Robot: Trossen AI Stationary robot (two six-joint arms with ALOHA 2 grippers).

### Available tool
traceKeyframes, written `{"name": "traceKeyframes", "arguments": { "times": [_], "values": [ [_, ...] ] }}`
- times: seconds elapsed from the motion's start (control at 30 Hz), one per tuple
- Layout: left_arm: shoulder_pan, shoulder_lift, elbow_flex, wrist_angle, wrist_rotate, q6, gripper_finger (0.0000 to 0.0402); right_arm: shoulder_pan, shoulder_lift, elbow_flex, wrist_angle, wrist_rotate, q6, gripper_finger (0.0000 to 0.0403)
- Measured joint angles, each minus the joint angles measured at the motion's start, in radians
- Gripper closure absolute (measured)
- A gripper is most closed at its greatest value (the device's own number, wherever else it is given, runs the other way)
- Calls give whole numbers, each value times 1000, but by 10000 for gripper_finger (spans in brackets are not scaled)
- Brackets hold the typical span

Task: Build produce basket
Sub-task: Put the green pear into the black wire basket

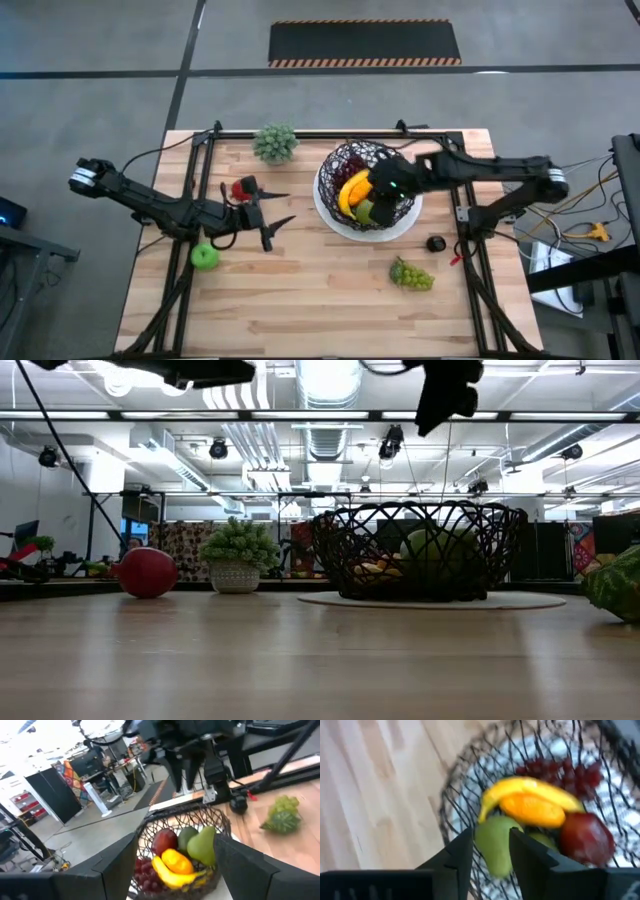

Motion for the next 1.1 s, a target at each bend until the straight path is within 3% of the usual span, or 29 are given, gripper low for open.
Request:
{"name": "traceKeyframes", "arguments": {
  "times": [0.23,0.47,0.7,0.83,0.97,1.1],
  "values": [
    [21,136,145,-72,92,15,156,78,-146,-240,289,27,-4,326],
    [86,308,342,-270,204,10,156,80,-182,-297,208,28,102,337],
    [214,463,466,-292,355,5,156,79,-168,-248,6,66,173,337],
    [281,548,524,-283,461,-28,157,76,-162,-239,-15,75,171,337],
    [323,632,584,-281,514,-68,186,68,-161,-251,-15,78,162,337],
    [341,720,630,-252,530,-101,250,54,-160,-291,-11,105,159,337]
  ]
}}
